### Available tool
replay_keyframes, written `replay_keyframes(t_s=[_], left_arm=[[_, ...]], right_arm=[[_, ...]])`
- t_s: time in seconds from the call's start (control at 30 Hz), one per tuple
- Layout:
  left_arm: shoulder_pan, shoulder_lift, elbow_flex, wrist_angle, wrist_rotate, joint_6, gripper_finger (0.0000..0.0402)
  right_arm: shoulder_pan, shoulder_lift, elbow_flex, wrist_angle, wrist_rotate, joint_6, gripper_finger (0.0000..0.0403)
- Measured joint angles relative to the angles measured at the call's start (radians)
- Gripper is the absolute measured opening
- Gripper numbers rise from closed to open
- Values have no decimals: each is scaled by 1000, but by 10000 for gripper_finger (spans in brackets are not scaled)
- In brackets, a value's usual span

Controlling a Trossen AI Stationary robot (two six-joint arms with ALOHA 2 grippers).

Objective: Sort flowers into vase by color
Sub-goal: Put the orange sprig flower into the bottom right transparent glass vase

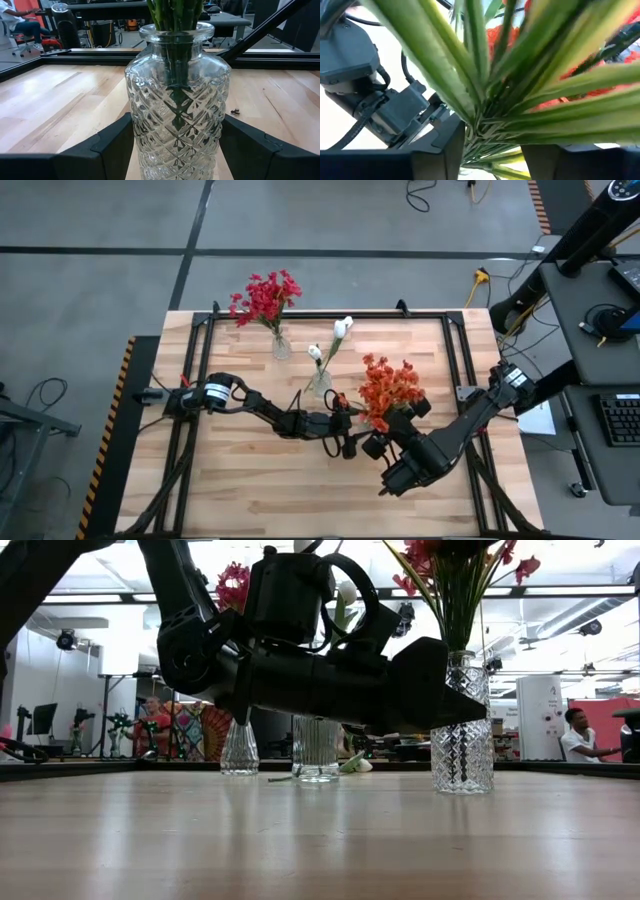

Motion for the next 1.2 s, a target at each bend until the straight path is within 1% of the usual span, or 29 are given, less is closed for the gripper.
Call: replay_keyframes(t_s=[0.33,0.5,0.7,0.97,1.2], left_arm=[[0,0,0,0,0,0,246],[0,0,0,0,0,0,246],[0,0,0,0,0,0,246],[0,0,0,-1,0,0,246],[0,0,0,-1,0,0,246]], right_arm=[[0,0,0,7,-3,-28,60],[0,0,0,33,-4,-48,24],[0,0,0,119,-6,-139,17],[-4,0,0,145,-12,-162,16],[-25,-3,2,172,-69,-193,16]])
